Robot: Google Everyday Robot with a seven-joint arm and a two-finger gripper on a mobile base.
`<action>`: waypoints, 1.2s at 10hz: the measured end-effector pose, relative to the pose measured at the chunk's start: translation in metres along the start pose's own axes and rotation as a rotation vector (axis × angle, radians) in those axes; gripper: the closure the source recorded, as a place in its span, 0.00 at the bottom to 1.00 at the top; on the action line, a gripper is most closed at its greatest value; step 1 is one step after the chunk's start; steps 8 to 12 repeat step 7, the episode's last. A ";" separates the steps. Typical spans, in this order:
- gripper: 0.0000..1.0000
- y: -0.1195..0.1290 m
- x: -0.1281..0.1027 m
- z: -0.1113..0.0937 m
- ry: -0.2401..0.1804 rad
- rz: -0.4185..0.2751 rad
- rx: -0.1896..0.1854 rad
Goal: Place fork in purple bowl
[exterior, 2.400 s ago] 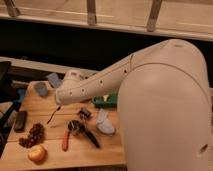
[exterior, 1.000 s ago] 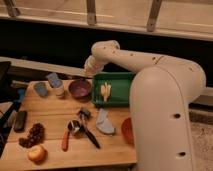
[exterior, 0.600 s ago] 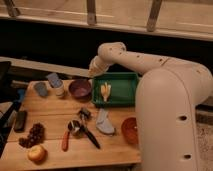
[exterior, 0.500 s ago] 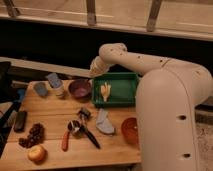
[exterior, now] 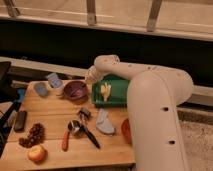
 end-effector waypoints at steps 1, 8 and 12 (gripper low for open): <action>0.40 -0.001 0.004 0.008 0.008 -0.004 -0.003; 0.40 -0.001 0.006 0.010 0.002 -0.009 0.002; 0.40 -0.001 0.006 0.010 0.002 -0.009 0.002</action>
